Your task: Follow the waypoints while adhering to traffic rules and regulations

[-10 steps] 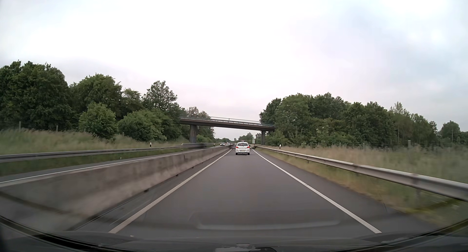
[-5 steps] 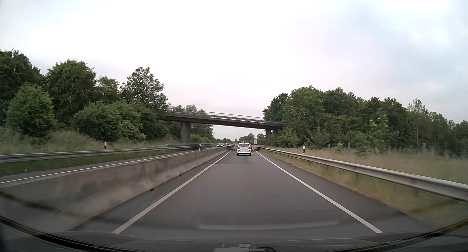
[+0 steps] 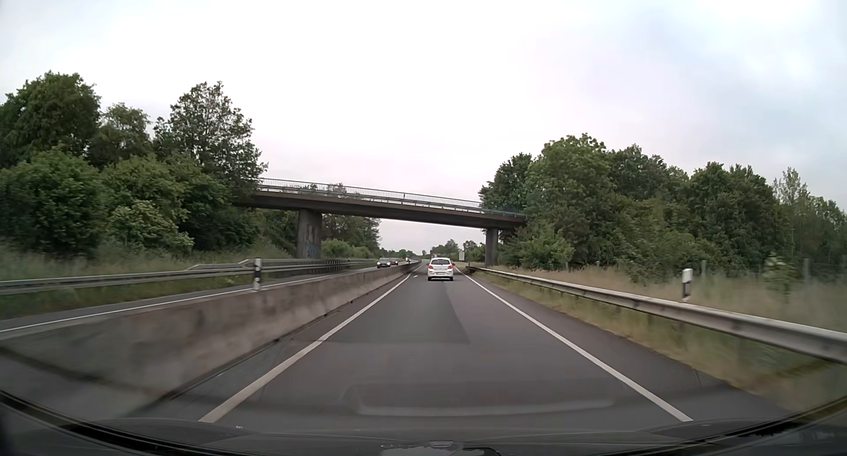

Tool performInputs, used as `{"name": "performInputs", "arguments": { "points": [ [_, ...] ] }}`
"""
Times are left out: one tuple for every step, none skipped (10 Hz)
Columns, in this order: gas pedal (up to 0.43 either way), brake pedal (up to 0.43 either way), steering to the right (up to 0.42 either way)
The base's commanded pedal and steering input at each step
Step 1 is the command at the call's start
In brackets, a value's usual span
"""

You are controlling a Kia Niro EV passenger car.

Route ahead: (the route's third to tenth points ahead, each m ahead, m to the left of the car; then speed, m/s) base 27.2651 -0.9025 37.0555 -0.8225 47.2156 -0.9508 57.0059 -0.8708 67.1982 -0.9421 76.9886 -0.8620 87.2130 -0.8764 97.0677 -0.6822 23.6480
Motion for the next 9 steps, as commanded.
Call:
{"name": "performInputs", "arguments": {
  "points": [
    [0.0, 0.0, 0.003],
    [0.0, 0.0, 0.002],
    [0.0, 0.0, 0.002],
    [0.0, 0.0, 0.004],
    [0.0, 0.0, 0.005],
    [0.0, 0.0, 0.005],
    [0.0, 0.0, 0.005],
    [0.059, 0.0, 0.004],
    [0.13, 0.0, 0.004]
  ]
}}
